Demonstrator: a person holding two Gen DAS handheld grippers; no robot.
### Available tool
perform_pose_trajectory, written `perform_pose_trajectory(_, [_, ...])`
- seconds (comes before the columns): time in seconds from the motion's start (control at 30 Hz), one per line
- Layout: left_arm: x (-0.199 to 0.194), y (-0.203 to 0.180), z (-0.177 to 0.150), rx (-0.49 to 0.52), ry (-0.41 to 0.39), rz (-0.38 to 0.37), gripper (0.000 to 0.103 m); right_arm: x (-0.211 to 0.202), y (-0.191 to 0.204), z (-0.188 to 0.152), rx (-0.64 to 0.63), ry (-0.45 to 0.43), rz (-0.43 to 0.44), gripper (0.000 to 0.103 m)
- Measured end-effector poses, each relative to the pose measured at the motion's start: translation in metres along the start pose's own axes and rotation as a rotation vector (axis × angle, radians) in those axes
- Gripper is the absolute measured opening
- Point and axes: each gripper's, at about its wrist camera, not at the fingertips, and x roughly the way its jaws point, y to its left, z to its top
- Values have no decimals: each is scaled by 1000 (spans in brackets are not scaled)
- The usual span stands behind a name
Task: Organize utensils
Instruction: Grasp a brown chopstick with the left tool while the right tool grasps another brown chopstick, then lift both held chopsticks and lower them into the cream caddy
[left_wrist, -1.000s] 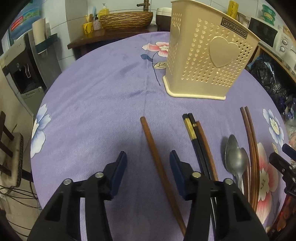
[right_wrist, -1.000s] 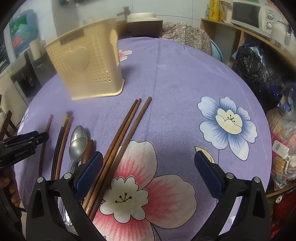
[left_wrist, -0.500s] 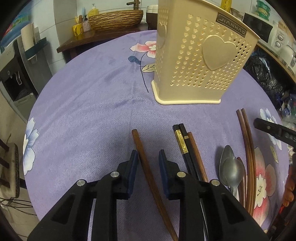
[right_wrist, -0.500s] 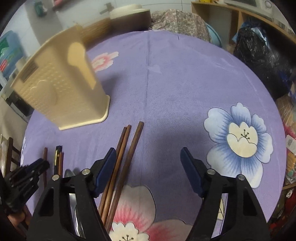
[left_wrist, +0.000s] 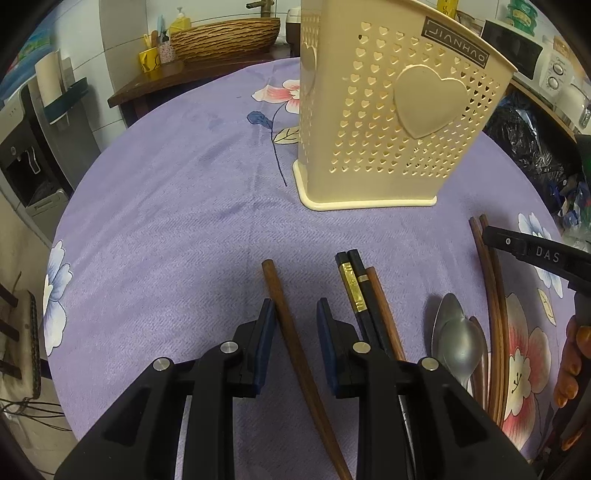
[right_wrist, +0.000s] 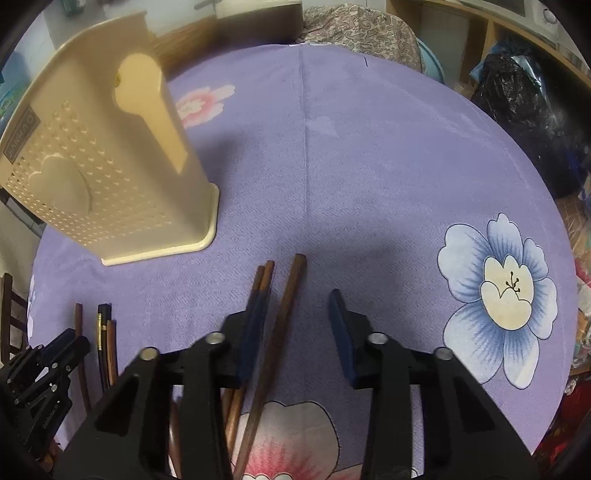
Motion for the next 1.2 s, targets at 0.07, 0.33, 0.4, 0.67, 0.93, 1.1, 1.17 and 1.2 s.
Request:
perform_pose_trajectory(0.07, [3,-3,4,6,-2,0,20,3,2,1,8,-3,-1,15])
perform_pose_trajectory(0.33, [10,-8,13,18,-4,6,12,4,-2,3,18,-3,42,10])
perform_pose_trajectory(0.4, [10,-9,13,18,-5,5,11,4,-4,5,26,-5,53,10])
perform_pose_trajectory(0.67, [-5,-2,19,-13,-56,-53,10,-29,-7,8,4,-97,127,10])
perform_pose_trajectory(0.93, [-98,16,34,-41,-277,-138,9,-128,-10,6,-89,-304,166,9])
perform_pose_trajectory(1.1, [-150,31,39,-41,-409,-120,8,-171,-22,9,-125,-403,176,8])
perform_pose_trajectory(1.17, [-160,34,42,-40,-439,-98,8,-184,-23,8,-142,-434,167,8])
perform_pose_trajectory(1.2, [-162,36,43,-42,-447,-92,8,-188,-23,6,-147,-440,162,8])
